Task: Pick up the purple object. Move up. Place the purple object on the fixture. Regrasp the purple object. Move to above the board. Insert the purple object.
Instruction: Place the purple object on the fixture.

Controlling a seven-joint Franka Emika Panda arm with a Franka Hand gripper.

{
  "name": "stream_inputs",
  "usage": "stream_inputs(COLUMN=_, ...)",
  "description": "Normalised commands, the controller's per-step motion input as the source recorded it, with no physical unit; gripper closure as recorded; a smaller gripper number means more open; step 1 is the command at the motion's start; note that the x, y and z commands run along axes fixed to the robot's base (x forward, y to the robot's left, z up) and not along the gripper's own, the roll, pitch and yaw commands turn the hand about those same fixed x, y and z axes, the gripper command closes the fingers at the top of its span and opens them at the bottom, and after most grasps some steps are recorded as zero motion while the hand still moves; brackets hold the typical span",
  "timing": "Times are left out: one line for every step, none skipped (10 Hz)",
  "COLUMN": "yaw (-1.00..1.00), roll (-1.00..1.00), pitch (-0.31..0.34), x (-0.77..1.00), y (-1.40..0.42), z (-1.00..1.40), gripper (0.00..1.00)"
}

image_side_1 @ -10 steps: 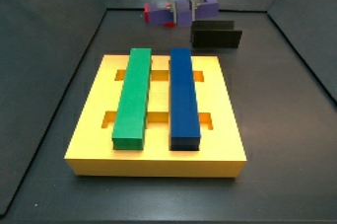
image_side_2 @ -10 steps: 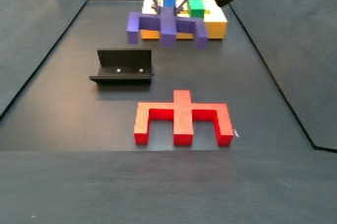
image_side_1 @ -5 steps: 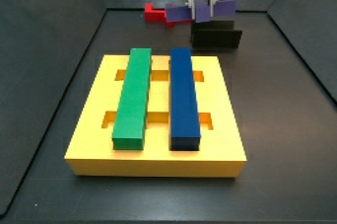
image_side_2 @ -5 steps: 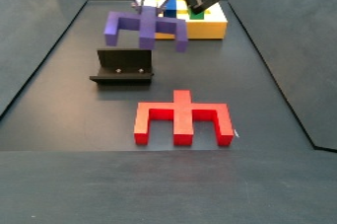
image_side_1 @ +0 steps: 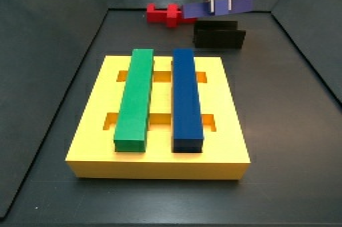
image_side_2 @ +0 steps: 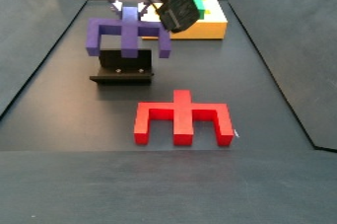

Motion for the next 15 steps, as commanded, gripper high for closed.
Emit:
stream_inputs(yaw=-0.12, roll=-0.84, pitch=0.074, x=0.47, y=0.10, z=0.00, gripper=1.00)
stream_inputs(yaw=-0.07, roll=-0.51, pitch=0.000, x=0.31, y=0.00, z=-0.13, gripper=1.00)
stream_inputs(yaw=-0.03, roll=-0.34, pitch=0.000, x=0.25, y=0.00, z=-0.17, gripper=1.00)
stream_inputs(yaw=-0.04, roll=-0.21, pitch=0.000, x=0.20, y=0.00, z=-0.16, gripper=1.00)
stream_inputs(yaw=-0.09, roll=-0.20, pitch=0.000, x=0.16, y=0.13, z=-0.27, gripper=1.00)
stream_inputs(yaw=-0.12, roll=-0.17, pitch=0.000, x=0.15, y=0.14, z=-0.28, gripper=1.00)
stream_inputs(yaw=-0.18, roll=-0.20, pitch=-0.020, x=0.02, y=0.14, z=-0.30, gripper=1.00)
stream_inputs(yaw=-0.22, roll=-0.32, pitch=-0.040, x=0.00, y=0.26, z=-0.18, gripper=1.00)
stream_inputs(yaw=-0.19, roll=-0.27, pitch=-0.040, x=0.00, y=0.21, z=-0.14, gripper=1.00)
stream_inputs(yaw=-0.25, roll=-0.27, pitch=-0.060, x=-0.04, y=0.24, z=-0.11, gripper=1.00)
stream_inputs(yaw=-0.26, roll=-0.26, pitch=-0.063, x=-0.08, y=0.23, z=-0.06, gripper=1.00)
stream_inputs(yaw=-0.22, roll=-0.21, pitch=-0.054, x=-0.06, y=0.17, z=-0.06, gripper=1.00)
stream_inputs(yaw=0.00, roll=-0.01, pitch=0.000, x=0.03, y=0.00, z=0.01, gripper=1.00)
stream_inputs(yaw=0.00, roll=0.00, pitch=0.000, x=0.00, y=0.00, z=0.00, gripper=1.00)
stream_inputs(yaw=0.00, roll=0.00, pitch=0.000, x=0.00, y=0.00, z=0.00, gripper=0.00)
